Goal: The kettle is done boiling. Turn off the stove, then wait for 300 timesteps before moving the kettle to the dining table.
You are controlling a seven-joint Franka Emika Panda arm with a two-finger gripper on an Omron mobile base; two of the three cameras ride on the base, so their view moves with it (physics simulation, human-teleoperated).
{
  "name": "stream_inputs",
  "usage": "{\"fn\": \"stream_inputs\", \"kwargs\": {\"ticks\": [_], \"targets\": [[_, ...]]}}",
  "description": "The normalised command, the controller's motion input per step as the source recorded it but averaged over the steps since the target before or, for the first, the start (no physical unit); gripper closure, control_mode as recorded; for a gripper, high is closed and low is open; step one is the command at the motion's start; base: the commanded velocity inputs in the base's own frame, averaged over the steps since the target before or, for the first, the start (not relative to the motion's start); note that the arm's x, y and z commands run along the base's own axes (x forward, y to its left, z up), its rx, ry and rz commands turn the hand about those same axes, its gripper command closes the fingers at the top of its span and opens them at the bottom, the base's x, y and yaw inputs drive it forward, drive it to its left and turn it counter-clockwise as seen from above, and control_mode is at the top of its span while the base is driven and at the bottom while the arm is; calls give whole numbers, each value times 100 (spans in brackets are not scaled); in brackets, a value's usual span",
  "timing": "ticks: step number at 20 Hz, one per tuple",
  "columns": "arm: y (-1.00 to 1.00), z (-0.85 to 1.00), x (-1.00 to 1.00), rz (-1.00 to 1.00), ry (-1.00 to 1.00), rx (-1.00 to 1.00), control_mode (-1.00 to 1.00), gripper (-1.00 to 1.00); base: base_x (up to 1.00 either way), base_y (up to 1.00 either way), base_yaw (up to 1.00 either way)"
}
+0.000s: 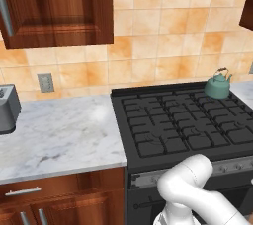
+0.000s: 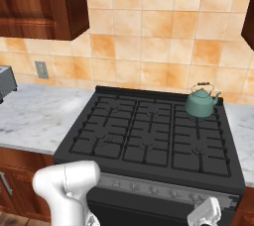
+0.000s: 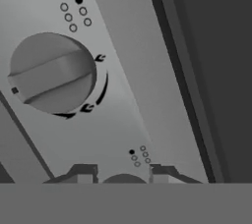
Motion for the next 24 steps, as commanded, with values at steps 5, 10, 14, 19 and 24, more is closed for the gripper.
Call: {"fn": "stream_inputs", "kwargs": {"ticks": [5,10,14,19,24], "targets": [[-6,-8,-1,0,2,10,-100,-100,0,0,0],[-3,1,-18,-1,-5,0,-100,-100,0,0,0],[-9,2,-25,-1,-3,0,-100,-100,0,0,0],[-6,0,-37,-1,0,0,-100,-100,0,0,0],[0,12,-42,0,0,-1,-100,-100,0,0,0]]}}
